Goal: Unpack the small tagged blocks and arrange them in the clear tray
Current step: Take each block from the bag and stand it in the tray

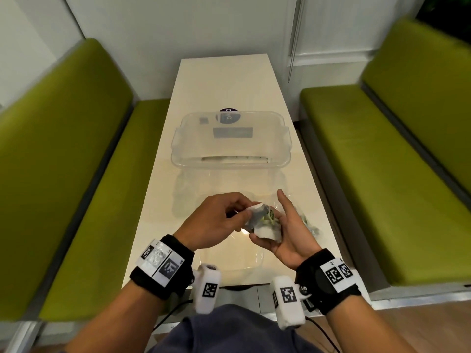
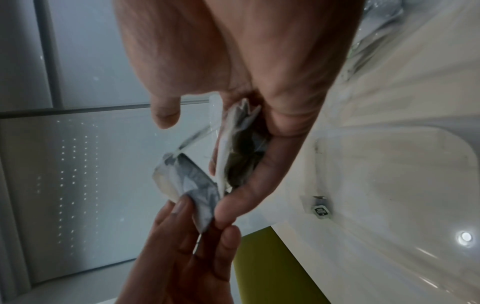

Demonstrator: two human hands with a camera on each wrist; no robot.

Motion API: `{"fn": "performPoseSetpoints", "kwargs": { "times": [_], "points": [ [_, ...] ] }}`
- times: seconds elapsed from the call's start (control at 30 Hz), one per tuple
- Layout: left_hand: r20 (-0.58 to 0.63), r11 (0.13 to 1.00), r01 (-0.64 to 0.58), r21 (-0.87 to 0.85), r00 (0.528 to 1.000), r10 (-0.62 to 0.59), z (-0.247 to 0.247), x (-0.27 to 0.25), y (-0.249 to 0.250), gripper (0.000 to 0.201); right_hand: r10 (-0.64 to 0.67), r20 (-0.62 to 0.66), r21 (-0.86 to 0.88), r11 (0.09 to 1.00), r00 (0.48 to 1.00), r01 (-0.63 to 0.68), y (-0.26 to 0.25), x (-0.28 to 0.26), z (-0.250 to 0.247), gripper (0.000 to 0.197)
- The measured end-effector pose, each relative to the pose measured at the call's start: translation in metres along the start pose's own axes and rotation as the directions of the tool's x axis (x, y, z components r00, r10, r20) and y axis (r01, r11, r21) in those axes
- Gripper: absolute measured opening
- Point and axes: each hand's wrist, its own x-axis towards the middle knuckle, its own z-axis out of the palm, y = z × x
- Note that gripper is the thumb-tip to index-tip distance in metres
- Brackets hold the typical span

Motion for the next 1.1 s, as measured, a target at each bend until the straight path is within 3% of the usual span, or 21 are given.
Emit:
{"fn": "performPoseSetpoints", "kwargs": {
  "times": [0.23,0.5,0.63,0.77,0.9,1.0,1.1],
  "points": [
    [-0.005,0.985,0.001,-0.172,1.0,-0.002,0.005,-0.002,0.009,0.01,0.068,0.05,0.079,0.994,0.996,-0.072,-0.005,-0.006,-0.015,0.072],
    [-0.036,0.976,-0.013,-0.215,0.999,0.005,0.017,-0.004,0.023,0.015,0.102,-0.065,0.045,0.994,0.993,-0.1,-0.016,-0.014,-0.029,0.025],
    [-0.059,0.977,-0.001,-0.213,0.998,-0.011,0.023,-0.004,0.025,0.014,0.117,-0.031,0.081,0.99,0.993,-0.115,-0.018,-0.015,-0.035,0.034],
    [-0.08,0.974,0.014,-0.225,0.996,-0.033,0.022,-0.007,0.023,0.015,0.082,-0.033,0.067,0.995,0.996,-0.079,-0.019,-0.017,-0.035,0.019],
    [-0.087,0.968,0.013,-0.252,0.996,-0.036,0.01,-0.008,0.02,0.014,0.016,-0.056,-0.071,0.997,0.998,-0.02,-0.025,-0.016,-0.028,0.01],
    [-0.081,0.963,0.01,-0.271,0.996,-0.034,0.0,-0.008,0.015,0.014,-0.076,-0.003,-0.284,0.956,0.997,0.073,-0.031,-0.016,-0.02,0.025],
    [-0.051,0.966,0.008,-0.259,0.998,-0.021,-0.009,-0.01,0.01,0.014,-0.125,0.064,-0.363,0.921,0.99,0.14,-0.031,-0.014,-0.007,0.028]
  ]
}}
